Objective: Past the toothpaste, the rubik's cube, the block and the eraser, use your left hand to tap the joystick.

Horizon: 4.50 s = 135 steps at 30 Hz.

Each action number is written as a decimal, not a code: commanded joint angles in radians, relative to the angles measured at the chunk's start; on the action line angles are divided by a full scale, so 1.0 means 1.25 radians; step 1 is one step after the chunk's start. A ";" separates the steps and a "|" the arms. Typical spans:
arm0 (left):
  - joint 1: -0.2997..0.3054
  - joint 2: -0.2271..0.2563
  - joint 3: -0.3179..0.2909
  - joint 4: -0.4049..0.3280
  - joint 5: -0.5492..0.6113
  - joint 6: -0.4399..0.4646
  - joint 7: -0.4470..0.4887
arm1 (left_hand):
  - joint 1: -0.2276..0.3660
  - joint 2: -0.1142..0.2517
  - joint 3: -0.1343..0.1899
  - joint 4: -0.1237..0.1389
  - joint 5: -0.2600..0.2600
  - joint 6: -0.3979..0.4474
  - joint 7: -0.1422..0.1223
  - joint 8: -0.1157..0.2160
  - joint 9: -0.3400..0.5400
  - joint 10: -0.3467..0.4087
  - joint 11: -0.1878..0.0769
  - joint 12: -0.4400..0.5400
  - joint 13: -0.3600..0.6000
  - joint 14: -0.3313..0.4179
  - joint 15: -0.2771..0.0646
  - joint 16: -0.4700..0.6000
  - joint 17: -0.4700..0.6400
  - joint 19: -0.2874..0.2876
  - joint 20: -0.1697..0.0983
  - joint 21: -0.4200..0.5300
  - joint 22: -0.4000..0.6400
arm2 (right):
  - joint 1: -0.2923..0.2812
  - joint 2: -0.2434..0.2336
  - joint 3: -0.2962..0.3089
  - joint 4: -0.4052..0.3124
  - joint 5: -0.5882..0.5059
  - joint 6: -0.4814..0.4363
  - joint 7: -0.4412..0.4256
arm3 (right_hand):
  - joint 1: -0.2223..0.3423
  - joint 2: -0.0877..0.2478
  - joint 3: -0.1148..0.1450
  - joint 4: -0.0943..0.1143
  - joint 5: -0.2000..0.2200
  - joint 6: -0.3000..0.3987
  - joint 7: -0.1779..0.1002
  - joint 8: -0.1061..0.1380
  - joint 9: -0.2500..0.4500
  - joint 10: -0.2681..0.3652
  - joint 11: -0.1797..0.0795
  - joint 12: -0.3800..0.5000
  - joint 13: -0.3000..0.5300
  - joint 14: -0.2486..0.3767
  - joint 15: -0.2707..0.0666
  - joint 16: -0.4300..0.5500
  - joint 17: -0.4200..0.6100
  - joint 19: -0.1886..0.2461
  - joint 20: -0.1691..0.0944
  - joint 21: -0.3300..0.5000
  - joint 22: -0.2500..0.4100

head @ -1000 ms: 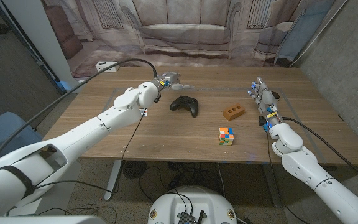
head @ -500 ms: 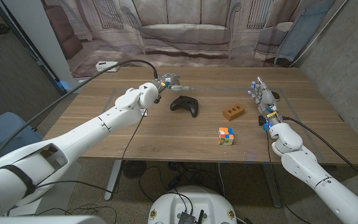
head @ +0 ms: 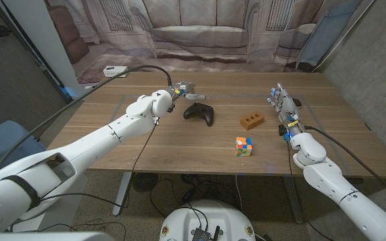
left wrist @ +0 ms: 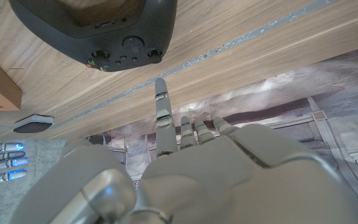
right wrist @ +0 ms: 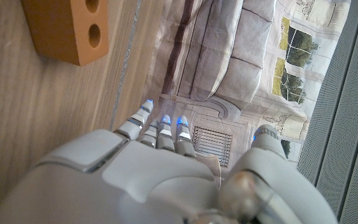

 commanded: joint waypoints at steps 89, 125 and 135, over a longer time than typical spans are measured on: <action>-0.044 -0.033 0.039 0.096 -0.022 -0.027 0.000 | 0.016 0.023 -0.010 -0.005 0.006 -0.001 -0.030 -0.005 0.003 0.006 0.002 0.004 0.002 0.008 0.010 0.006 0.004 -0.002 0.013 0.002 0.002 | 0.010 0.001 -0.005 0.003 0.000 -0.024 -0.013 | 0.002 0.008 -0.004 0.000 0.000 0.003 -0.002 0.002 0.004 -0.001 0.006 -0.002 0.005 0.004 0.008 0.000 0.003 0.002 0.003 -0.001 0.003; -0.010 -0.028 0.023 0.063 -0.040 -0.008 0.043 | 0.031 0.040 -0.005 -0.009 0.005 0.067 -0.032 0.013 0.003 0.037 -0.006 0.015 0.002 0.037 -0.001 0.012 0.003 0.017 0.016 0.008 0.002 | 0.017 -0.011 -0.002 0.011 0.009 -0.026 0.010 | 0.002 0.009 -0.005 -0.001 0.000 0.003 -0.003 0.002 0.004 -0.001 0.007 -0.002 0.005 0.004 0.008 0.000 0.003 0.002 0.004 -0.001 0.003; -0.006 -0.029 0.021 0.068 -0.042 -0.012 0.060 | 0.049 0.057 0.006 -0.016 0.004 0.082 -0.026 0.014 0.003 0.046 -0.005 0.017 0.002 0.045 -0.004 0.012 0.003 0.026 0.018 0.009 0.001 | 0.022 -0.012 -0.004 0.011 0.008 -0.029 0.011 | 0.002 0.009 -0.005 -0.001 0.000 0.003 -0.003 0.002 0.004 -0.001 0.007 -0.002 0.005 0.003 0.007 0.000 0.003 0.002 0.004 -0.001 0.003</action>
